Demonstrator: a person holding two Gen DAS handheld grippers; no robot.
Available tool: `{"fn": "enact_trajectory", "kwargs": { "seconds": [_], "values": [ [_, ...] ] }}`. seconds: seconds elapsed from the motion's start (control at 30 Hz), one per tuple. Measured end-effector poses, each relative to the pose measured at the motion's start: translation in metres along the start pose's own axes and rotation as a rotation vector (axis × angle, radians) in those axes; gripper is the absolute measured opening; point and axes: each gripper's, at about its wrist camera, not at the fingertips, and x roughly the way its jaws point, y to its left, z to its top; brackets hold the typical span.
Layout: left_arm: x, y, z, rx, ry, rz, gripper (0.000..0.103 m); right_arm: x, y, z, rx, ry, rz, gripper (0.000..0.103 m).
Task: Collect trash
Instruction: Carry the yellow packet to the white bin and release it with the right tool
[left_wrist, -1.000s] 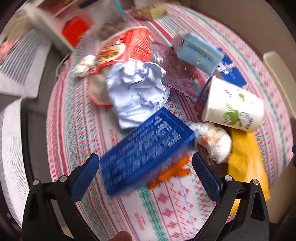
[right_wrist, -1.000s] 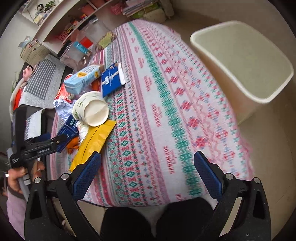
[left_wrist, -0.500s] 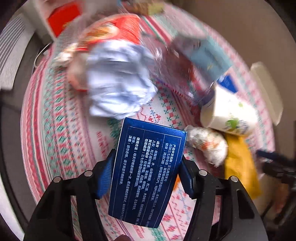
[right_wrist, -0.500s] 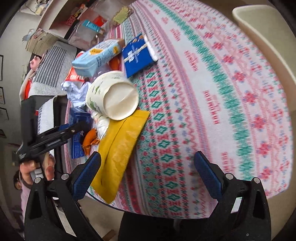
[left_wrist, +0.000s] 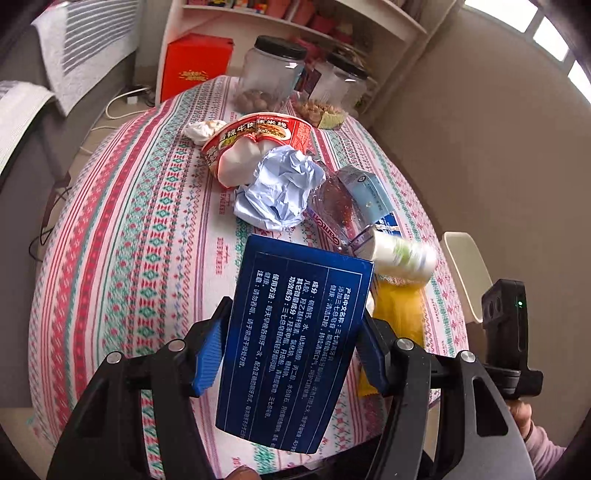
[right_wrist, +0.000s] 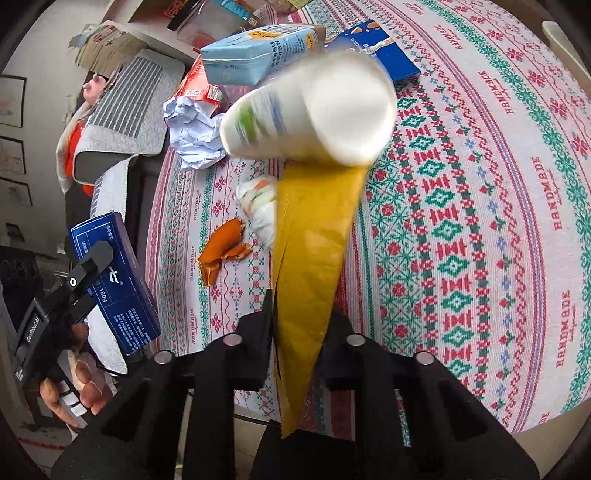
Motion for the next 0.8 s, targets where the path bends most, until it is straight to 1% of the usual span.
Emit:
{"fn": "enact_trajectory", "kwargs": {
  "seconds": [0.13,0.23,0.33,0.4,0.43,0.5,0.63,0.67,0.8],
  "values": [
    [-0.001,-0.005,-0.014,-0.053,-0.022,0.009,0.061,-0.024,0.001,-0.010,-0.059,-0.039,-0.003,0.010],
    [0.002,-0.014,-0.021,-0.058,-0.022,0.019,0.061,-0.043,-0.003,-0.015,-0.083,-0.076,-0.009,0.010],
    [0.003,-0.029,-0.023,-0.047,-0.026,0.011,0.061,-0.069,-0.011,-0.015,-0.096,-0.145,-0.031,0.010],
    [0.003,-0.041,-0.024,-0.033,-0.028,0.008,0.061,-0.091,-0.025,-0.011,-0.090,-0.212,-0.064,0.010],
    [0.004,-0.048,-0.025,-0.026,-0.028,0.006,0.061,-0.093,-0.026,-0.009,-0.085,-0.230,-0.072,0.010],
    [0.006,-0.061,-0.024,-0.008,-0.029,0.000,0.061,-0.115,-0.046,0.000,-0.062,-0.292,-0.110,0.010],
    [0.015,-0.091,-0.019,0.031,-0.019,-0.021,0.061,-0.148,-0.084,0.019,0.000,-0.388,-0.190,0.010],
    [0.017,-0.099,-0.017,0.040,-0.019,-0.025,0.061,-0.160,-0.101,0.027,0.028,-0.417,-0.216,0.010],
    [0.029,-0.126,-0.007,0.067,-0.011,-0.046,0.061,-0.187,-0.151,0.049,0.094,-0.479,-0.304,0.011]
  ]
}}
